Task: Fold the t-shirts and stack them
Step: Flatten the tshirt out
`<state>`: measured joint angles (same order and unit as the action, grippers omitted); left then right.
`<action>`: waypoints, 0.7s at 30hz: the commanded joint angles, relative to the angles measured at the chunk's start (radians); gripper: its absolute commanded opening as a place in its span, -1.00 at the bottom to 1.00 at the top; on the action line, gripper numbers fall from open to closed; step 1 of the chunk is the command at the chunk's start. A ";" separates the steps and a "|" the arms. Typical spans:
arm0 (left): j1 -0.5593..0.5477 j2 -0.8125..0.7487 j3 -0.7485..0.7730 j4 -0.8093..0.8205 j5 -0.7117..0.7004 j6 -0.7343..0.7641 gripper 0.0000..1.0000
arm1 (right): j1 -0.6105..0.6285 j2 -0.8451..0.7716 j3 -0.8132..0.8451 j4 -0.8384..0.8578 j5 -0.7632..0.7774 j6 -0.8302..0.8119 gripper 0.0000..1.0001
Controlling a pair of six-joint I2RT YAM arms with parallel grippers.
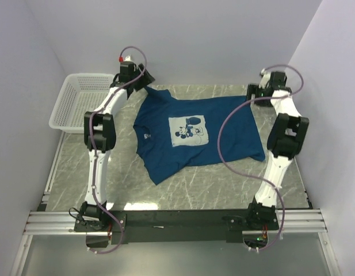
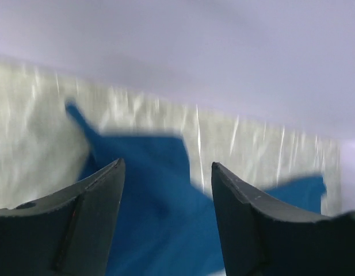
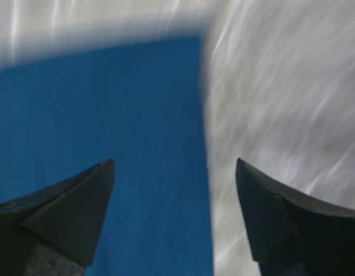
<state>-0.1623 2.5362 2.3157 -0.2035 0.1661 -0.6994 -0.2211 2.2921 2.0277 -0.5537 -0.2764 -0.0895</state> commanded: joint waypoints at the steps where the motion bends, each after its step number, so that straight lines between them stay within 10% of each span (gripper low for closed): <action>1: -0.011 -0.294 -0.183 0.079 0.082 0.032 0.35 | 0.000 -0.265 -0.254 0.023 -0.174 -0.206 0.89; 5: -0.045 -0.607 -0.540 0.093 0.084 0.032 0.34 | -0.012 -0.533 -0.541 -0.168 -0.279 -0.613 1.00; 11: -0.167 -1.138 -1.198 0.064 -0.020 -0.084 0.36 | -0.182 -0.740 -0.897 -0.244 -0.219 -0.774 0.94; 21: -0.218 -1.676 -1.967 0.064 0.046 -0.459 0.41 | -0.207 -0.665 -1.002 -0.147 -0.124 -0.650 0.68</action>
<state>-0.3595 0.9371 0.4263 -0.1631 0.1951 -1.0183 -0.4316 1.6016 0.9993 -0.7559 -0.4088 -0.7864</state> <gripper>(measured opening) 0.704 0.854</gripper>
